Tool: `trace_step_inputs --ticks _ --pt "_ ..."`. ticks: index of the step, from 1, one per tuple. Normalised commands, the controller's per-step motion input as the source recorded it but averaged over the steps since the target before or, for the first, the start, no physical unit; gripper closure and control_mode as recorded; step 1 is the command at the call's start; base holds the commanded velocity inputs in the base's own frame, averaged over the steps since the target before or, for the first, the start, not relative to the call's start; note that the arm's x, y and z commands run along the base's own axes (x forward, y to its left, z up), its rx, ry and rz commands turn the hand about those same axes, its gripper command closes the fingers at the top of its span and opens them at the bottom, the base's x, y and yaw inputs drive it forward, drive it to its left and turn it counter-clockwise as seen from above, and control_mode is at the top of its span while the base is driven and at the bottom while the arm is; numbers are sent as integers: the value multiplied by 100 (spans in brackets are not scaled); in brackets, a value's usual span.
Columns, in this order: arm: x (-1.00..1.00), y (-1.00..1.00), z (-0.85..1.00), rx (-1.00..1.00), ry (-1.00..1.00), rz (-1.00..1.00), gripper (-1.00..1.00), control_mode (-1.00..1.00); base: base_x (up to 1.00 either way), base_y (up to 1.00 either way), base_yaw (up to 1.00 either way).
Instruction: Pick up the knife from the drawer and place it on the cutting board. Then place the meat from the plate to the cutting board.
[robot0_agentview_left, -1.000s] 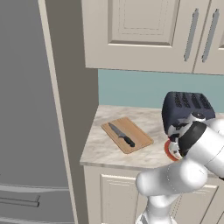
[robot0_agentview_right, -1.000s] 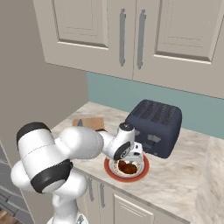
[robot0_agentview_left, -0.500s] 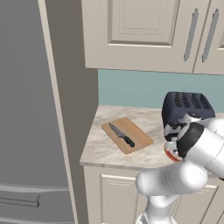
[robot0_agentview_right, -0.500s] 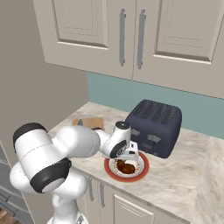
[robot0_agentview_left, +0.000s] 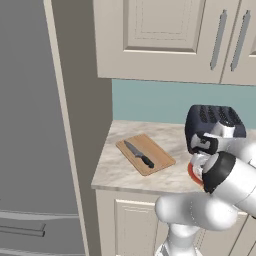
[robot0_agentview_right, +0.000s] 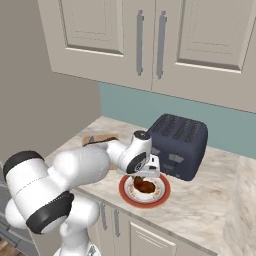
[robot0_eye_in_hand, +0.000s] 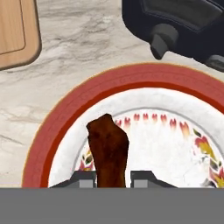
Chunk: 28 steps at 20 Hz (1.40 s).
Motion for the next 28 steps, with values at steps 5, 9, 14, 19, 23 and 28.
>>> trace_step_inputs --ticks 5,9,14,19,23,28 --pt "-8 14 50 -1 14 0 100 -100 0 0 0" --pt "-9 0 47 0 11 2 100 -100 0 0 0" --pt "-13 6 42 0 3 11 100 -100 0 0 0" --pt "-32 22 29 0 -1 17 100 -100 0 0 0" --pt "-15 20 29 0 0 23 100 -100 0 0 0" --pt "-18 18 29 -1 -2 25 100 -100 0 0 0"
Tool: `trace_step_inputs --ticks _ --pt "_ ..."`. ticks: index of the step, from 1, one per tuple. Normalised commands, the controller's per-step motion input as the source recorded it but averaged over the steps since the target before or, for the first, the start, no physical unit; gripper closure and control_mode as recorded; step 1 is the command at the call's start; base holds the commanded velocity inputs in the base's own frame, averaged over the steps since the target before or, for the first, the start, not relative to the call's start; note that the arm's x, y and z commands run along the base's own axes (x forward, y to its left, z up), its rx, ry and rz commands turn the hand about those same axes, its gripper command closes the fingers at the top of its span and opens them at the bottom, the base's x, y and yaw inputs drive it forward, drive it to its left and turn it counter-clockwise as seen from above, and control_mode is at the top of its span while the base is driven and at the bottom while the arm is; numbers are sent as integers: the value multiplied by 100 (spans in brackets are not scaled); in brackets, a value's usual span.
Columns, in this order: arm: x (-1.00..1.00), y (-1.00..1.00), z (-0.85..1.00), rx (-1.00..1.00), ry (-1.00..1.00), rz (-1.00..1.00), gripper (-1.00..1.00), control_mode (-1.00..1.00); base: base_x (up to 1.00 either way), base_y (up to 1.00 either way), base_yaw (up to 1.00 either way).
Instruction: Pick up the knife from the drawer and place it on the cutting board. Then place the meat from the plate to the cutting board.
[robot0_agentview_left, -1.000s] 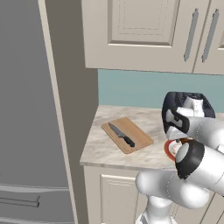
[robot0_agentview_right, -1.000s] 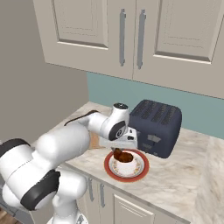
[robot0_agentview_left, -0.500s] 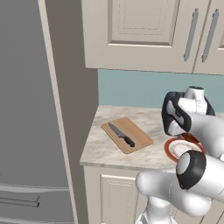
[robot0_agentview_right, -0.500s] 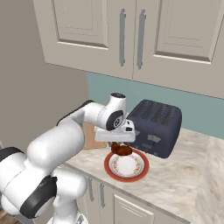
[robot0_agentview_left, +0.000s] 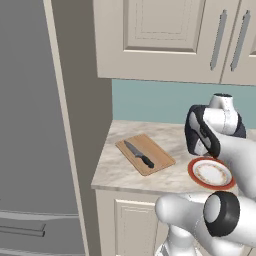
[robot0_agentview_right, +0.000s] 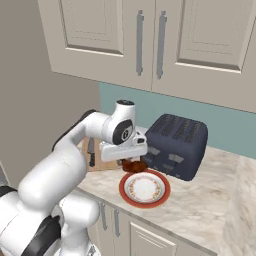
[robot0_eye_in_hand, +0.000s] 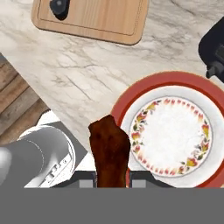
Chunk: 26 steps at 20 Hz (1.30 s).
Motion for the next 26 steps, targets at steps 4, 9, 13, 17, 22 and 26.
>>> trace_step_inputs --ticks 4,9,13,17,22,26 --pt "-25 25 31 -5 -8 21 100 -100 0 0 0" --pt "-12 24 20 -2 -4 23 100 -100 0 0 0" --pt "-1 14 9 0 0 27 100 -100 0 0 0" --pt "0 7 3 0 0 29 100 -100 0 0 0" --pt "0 3 3 0 0 33 100 -100 0 0 0" --pt "0 2 1 0 0 34 100 -100 0 0 0"
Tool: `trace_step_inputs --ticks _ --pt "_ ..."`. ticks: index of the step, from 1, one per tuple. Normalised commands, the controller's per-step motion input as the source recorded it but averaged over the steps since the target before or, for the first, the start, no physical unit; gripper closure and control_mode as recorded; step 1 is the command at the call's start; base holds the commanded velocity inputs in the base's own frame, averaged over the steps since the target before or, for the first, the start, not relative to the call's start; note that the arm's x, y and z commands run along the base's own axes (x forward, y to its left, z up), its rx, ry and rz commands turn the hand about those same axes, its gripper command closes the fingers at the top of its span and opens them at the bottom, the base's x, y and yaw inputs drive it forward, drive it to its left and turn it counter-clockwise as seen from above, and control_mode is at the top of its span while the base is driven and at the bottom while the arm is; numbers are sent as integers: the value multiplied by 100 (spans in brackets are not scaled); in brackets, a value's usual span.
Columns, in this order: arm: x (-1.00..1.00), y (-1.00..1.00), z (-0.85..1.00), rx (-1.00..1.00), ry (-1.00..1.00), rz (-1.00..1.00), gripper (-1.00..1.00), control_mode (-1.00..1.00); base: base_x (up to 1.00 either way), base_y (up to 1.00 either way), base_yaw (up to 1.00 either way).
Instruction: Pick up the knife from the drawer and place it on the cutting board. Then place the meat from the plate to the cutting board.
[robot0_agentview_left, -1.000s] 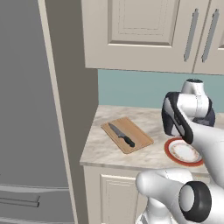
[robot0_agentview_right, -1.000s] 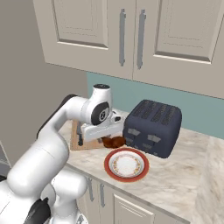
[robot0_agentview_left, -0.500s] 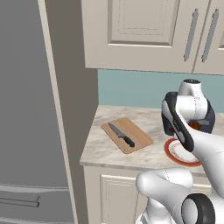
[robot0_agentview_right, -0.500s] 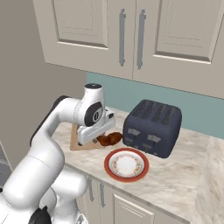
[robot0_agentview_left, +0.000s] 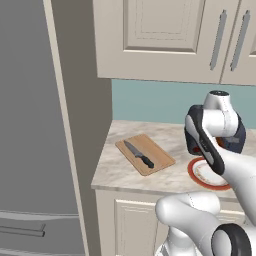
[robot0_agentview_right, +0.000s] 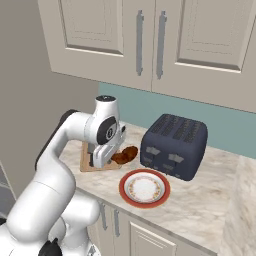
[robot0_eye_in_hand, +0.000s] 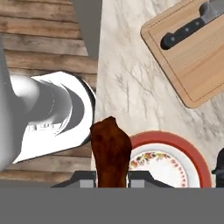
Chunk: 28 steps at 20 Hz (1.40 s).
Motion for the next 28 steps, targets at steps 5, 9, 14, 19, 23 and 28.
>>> trace_step_inputs --ticks 5,9,14,19,23,28 --pt "0 13 0 0 0 32 100 -100 0 0 0" --pt "0 27 0 0 0 30 100 -100 0 0 0" --pt "0 22 0 0 0 29 100 -100 0 0 0" --pt "0 21 0 0 0 31 100 -100 0 0 0" --pt "10 13 0 0 0 30 100 -100 0 0 0" --pt "17 5 0 -3 -1 28 100 -100 0 0 0"
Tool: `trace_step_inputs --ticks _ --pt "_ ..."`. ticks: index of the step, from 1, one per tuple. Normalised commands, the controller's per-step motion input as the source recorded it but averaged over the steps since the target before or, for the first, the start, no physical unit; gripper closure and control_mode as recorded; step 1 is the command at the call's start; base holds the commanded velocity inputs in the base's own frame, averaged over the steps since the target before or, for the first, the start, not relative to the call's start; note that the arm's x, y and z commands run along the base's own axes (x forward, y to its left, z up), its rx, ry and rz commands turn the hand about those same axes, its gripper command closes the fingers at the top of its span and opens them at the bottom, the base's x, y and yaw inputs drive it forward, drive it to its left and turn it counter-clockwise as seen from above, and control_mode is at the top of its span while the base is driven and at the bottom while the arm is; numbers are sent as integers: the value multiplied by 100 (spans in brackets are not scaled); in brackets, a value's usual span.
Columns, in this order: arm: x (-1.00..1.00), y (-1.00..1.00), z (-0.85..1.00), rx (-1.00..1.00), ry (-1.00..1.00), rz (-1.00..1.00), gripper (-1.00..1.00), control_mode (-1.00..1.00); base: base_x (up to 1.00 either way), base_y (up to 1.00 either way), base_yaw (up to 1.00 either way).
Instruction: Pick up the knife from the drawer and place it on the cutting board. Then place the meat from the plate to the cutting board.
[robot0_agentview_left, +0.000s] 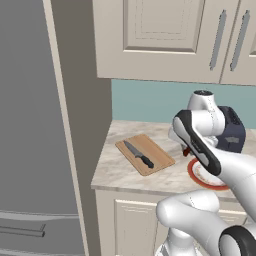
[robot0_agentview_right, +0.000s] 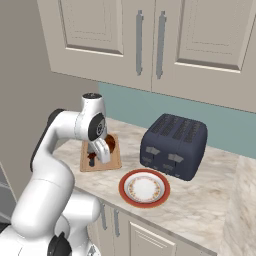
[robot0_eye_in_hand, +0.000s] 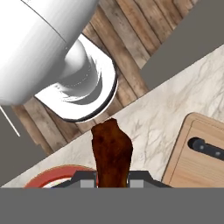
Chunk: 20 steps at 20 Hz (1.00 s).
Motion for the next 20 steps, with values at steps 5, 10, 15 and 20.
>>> trace_step_inputs --ticks 5,10,15,20 --pt "3 4 -13 -2 -7 17 100 -100 0 0 0" --pt "16 12 -23 0 -2 6 100 -100 0 0 0" --pt "28 3 -14 0 -1 0 100 -100 0 0 0" --pt "35 8 -14 0 0 9 100 -100 0 0 0"
